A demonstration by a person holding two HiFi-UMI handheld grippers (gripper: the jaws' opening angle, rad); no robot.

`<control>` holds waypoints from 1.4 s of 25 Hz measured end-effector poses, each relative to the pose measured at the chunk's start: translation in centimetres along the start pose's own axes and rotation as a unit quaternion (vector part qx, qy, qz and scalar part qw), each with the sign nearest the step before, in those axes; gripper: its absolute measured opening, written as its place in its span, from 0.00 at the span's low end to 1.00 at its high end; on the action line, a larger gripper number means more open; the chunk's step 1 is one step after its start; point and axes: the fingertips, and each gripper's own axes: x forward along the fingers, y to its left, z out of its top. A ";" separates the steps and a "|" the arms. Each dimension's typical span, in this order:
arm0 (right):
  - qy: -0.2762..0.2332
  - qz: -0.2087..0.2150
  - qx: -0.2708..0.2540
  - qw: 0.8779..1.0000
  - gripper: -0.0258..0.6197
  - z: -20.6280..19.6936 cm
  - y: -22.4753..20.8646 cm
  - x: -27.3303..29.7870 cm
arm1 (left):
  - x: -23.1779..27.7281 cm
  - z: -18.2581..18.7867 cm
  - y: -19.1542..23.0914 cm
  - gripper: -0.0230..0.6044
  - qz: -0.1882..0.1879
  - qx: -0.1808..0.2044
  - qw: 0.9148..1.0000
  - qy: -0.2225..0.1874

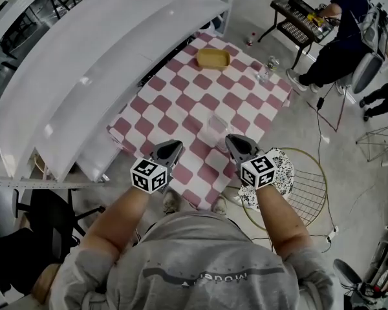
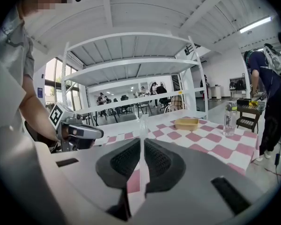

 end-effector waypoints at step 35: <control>0.023 0.005 0.005 1.000 0.10 -2.2 -0.1 -0.8 | 0.7 -1.5 -1.9 0.07 -0.017 0.005 1.000 0.023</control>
